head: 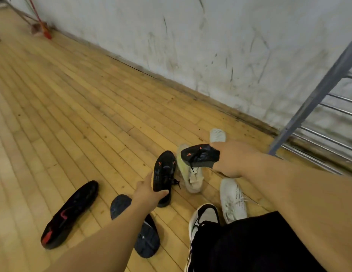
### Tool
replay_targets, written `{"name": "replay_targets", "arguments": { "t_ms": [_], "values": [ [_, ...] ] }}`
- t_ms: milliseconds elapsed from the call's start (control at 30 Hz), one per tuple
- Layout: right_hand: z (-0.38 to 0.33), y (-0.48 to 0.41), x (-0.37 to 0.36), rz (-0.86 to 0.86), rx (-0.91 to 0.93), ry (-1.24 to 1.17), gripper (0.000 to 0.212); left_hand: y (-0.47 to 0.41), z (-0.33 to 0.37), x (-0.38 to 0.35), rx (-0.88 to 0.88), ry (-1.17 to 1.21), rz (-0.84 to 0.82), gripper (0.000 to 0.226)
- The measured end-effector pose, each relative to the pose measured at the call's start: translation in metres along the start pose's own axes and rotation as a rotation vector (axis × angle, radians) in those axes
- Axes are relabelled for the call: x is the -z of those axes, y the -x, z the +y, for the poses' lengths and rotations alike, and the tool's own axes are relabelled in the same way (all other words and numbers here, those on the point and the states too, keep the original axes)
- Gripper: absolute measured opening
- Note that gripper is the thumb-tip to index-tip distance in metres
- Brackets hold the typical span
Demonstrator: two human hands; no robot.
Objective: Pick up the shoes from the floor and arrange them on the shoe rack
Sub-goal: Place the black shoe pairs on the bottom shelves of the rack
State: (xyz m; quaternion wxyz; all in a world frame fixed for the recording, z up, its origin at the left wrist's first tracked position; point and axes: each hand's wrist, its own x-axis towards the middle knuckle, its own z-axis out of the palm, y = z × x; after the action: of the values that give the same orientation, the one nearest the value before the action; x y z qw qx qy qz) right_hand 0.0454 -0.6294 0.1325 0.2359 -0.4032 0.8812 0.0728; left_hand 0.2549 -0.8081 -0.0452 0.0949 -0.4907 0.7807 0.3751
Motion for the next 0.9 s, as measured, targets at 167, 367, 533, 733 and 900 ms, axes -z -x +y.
{"name": "replay_targets", "arguments": {
  "t_ms": [167, 367, 533, 733, 900],
  "values": [
    [0.003, -0.024, -0.010, -0.063, -0.037, -0.055, 0.071, -0.043, -0.013, -0.044, 0.040, -0.130, -0.093, 0.112],
    [-0.011, -0.045, -0.012, -0.118, -0.003, -0.075, 0.065, -0.081, -0.008, -0.084, 0.100, -0.215, -0.086, 0.116],
    [-0.009, -0.058, -0.011, -0.130, -0.025, -0.113, 0.062, -0.085, -0.009, -0.091, 0.134, -0.204, 0.001, 0.113],
    [0.001, -0.049, 0.004, 0.004, -0.115, -0.230, 0.066, -0.053, 0.040, -0.050, 0.151, 0.562, -0.004, 0.090],
    [0.014, 0.007, 0.045, 0.250, -0.117, -0.443, 0.070, 0.013, 0.115, 0.011, -0.162, 0.853, -0.003, 0.062]
  ]
}}
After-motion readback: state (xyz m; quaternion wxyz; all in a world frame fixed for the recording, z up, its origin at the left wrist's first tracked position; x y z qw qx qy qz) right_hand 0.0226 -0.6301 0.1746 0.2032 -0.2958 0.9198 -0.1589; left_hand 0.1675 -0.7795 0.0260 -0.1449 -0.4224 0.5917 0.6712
